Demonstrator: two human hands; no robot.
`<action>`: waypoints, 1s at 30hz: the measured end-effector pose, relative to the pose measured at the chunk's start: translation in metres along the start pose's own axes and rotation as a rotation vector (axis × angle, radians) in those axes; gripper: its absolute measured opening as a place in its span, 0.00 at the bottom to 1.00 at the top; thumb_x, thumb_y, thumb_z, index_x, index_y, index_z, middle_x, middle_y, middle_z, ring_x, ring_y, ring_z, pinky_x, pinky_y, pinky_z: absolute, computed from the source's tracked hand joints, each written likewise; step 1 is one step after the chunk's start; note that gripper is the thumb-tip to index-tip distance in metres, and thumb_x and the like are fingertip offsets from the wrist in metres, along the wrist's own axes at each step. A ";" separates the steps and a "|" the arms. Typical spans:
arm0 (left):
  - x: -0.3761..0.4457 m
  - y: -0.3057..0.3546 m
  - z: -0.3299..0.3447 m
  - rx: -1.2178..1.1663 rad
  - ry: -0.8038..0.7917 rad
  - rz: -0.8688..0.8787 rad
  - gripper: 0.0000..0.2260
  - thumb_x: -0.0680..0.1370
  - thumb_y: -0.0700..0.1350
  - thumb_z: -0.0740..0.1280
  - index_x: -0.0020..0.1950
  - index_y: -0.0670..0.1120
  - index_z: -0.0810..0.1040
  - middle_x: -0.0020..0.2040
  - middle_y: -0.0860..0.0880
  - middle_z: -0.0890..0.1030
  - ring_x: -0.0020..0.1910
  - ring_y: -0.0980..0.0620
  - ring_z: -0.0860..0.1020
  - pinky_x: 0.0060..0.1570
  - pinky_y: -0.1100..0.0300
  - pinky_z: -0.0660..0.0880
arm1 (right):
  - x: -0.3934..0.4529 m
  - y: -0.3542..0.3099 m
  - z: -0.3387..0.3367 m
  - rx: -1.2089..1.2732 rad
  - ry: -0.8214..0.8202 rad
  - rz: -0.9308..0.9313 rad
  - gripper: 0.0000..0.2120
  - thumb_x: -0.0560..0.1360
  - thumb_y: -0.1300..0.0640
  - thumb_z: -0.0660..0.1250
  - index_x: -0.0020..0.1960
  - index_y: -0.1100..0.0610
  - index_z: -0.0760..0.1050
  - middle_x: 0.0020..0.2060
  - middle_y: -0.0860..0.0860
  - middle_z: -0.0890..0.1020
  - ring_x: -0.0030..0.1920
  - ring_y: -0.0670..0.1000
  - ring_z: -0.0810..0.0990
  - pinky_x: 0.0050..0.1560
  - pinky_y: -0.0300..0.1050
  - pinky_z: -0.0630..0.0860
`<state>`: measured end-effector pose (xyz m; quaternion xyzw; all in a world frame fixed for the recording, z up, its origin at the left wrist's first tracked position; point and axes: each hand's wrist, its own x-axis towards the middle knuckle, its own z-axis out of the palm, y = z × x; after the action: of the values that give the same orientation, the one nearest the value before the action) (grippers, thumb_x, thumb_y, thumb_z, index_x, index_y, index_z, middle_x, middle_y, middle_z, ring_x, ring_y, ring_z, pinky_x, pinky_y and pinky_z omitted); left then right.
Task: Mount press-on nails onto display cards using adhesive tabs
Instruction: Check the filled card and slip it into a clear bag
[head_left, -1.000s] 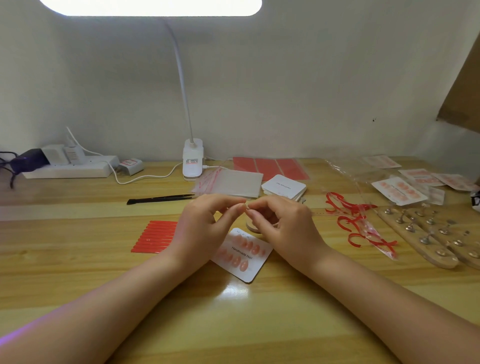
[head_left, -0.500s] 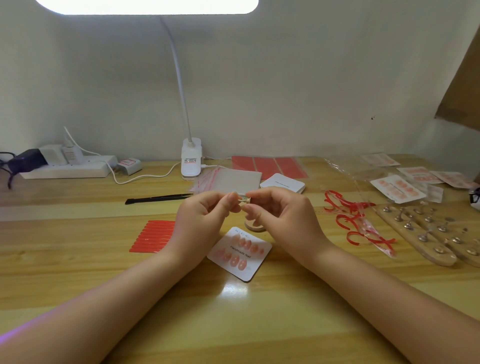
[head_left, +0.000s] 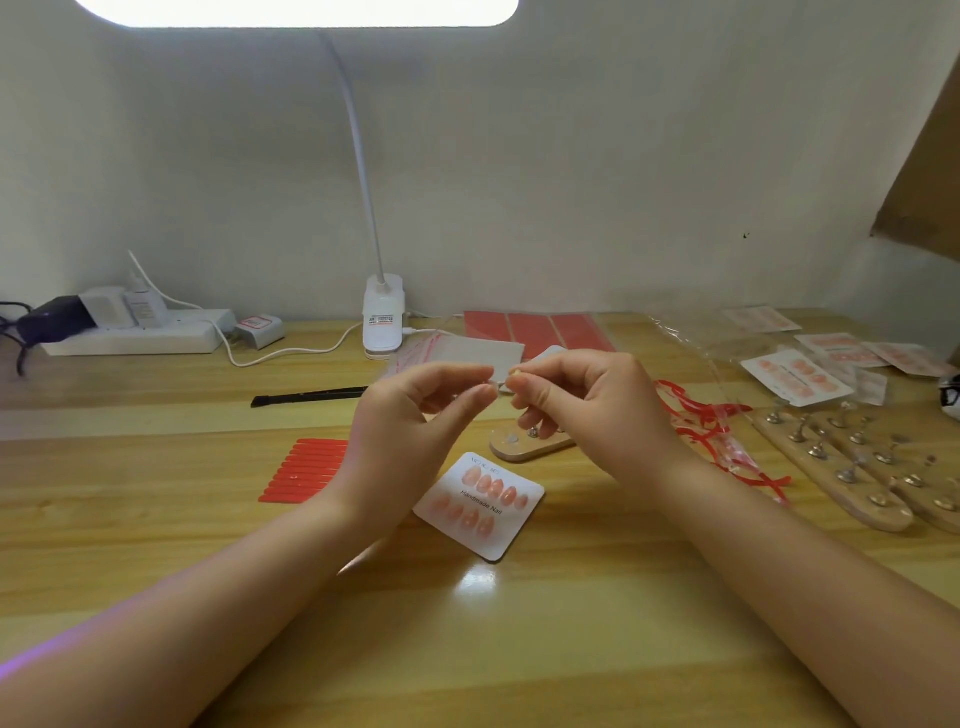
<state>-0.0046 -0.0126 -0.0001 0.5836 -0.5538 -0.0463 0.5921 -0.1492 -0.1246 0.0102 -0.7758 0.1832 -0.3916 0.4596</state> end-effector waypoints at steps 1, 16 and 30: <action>-0.001 0.001 0.000 0.028 0.005 0.032 0.08 0.72 0.50 0.70 0.51 0.59 0.80 0.43 0.62 0.84 0.42 0.62 0.81 0.45 0.69 0.76 | 0.000 0.000 0.000 -0.003 -0.002 0.006 0.05 0.75 0.60 0.71 0.47 0.62 0.83 0.34 0.52 0.84 0.33 0.49 0.83 0.34 0.41 0.79; -0.003 -0.005 0.002 0.192 0.052 0.175 0.10 0.74 0.40 0.72 0.55 0.47 0.82 0.46 0.56 0.83 0.44 0.60 0.81 0.46 0.69 0.76 | -0.009 -0.010 0.017 -0.561 0.038 -0.356 0.12 0.75 0.60 0.72 0.57 0.61 0.82 0.39 0.53 0.84 0.35 0.48 0.78 0.41 0.40 0.75; 0.000 -0.005 0.002 0.199 0.049 0.248 0.10 0.76 0.43 0.68 0.57 0.49 0.79 0.47 0.60 0.80 0.45 0.69 0.78 0.47 0.73 0.74 | -0.005 -0.009 0.011 -0.227 -0.024 -0.122 0.05 0.75 0.63 0.70 0.50 0.59 0.83 0.36 0.54 0.83 0.36 0.48 0.84 0.40 0.46 0.82</action>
<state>-0.0033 -0.0154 -0.0041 0.5675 -0.6089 0.0963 0.5457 -0.1441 -0.1103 0.0123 -0.8371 0.1732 -0.3861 0.3466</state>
